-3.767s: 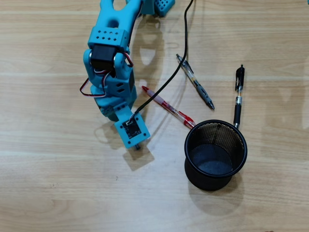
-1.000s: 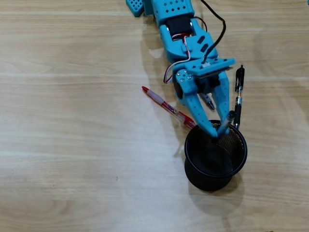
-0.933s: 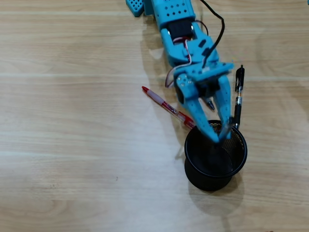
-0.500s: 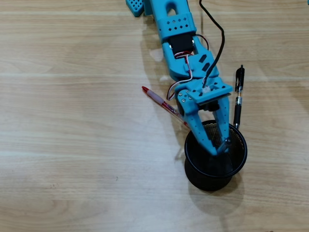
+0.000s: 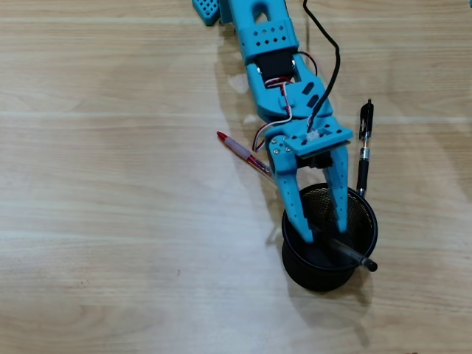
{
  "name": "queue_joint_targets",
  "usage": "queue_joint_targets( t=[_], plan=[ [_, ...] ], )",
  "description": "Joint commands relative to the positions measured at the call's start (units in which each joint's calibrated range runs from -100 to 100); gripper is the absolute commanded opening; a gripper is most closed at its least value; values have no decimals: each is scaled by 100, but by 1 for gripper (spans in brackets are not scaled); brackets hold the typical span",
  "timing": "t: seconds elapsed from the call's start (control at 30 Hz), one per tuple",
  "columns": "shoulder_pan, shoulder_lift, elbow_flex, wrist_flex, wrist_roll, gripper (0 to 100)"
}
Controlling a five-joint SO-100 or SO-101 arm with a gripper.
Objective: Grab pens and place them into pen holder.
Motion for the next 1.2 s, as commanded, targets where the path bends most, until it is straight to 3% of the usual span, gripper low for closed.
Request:
queue_joint_targets(
  t=[0.0,0.13,0.5,0.87,1.17],
  plan=[
    [43,-1166,-143,1225,461,12],
    [97,-2241,-224,3644,939,2],
    [16,-3913,-98,8379,1106,2],
    [224,-4543,1344,8758,1106,2],
    [824,-4459,1398,8758,1121,2]
  ],
)
